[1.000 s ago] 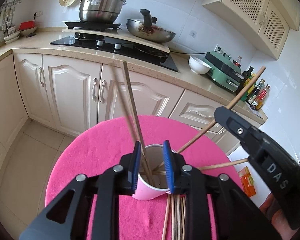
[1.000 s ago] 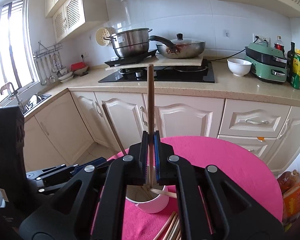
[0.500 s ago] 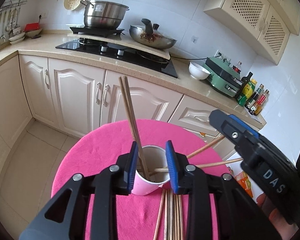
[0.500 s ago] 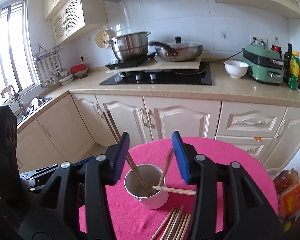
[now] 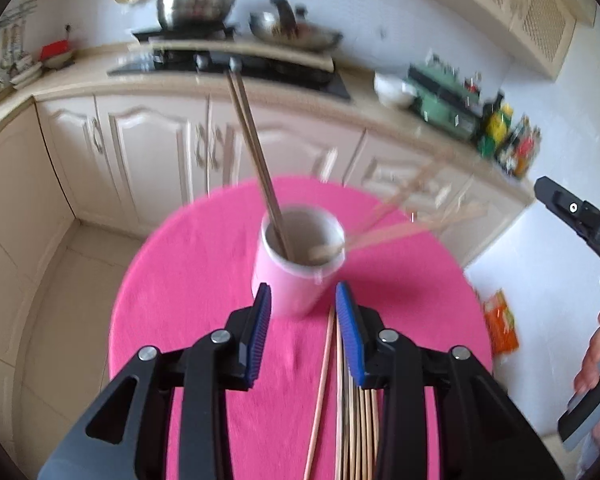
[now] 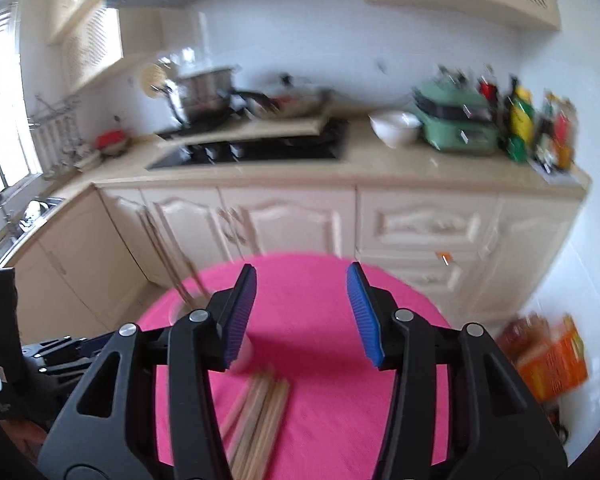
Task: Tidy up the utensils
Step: 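Lower both tools to the pile and close the left tool on a chopstick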
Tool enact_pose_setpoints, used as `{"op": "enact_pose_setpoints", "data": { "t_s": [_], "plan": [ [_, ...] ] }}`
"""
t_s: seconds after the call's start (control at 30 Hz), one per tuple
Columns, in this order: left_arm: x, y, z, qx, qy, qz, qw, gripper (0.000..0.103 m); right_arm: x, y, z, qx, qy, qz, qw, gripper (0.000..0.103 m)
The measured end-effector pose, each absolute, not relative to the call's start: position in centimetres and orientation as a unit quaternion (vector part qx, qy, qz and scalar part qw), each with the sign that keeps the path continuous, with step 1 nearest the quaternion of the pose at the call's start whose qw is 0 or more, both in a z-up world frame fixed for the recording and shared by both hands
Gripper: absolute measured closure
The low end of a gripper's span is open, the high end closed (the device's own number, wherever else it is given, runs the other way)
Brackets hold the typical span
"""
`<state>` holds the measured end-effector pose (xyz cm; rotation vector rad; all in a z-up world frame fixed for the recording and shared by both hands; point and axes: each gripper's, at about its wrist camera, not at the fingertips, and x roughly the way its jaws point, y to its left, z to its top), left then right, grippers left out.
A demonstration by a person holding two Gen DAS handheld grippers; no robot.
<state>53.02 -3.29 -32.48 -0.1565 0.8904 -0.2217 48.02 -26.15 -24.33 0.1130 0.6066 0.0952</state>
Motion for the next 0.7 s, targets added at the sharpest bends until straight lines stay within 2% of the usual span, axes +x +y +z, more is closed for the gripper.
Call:
{"op": "enact_pose_setpoints", "data": {
  "t_s": [0.3,0.57,0.63,0.7],
  "plan": [
    [53.4,-7.2,-40.4,-0.04,0.539,-0.141,0.83,0.07,47.1,-29.1,-34.0,0.12,0.451,0.034,0.884,0.056],
    [55.1,-9.6,-44.9,-0.003,0.592,-0.148,0.792,0.07,46.5,-28.2,-39.4,0.139,0.523,0.048,0.84,0.058],
    [55.4,-9.8,-45.6,0.006,0.599,-0.143,0.788,0.077,46.6,-28.0,-40.1,0.141,0.533,0.052,0.833,0.063],
    [55.9,-9.9,-46.2,0.006,0.608,-0.139,0.782,0.09,47.0,-27.8,-40.7,0.145,0.543,0.056,0.825,0.067]
  ]
}}
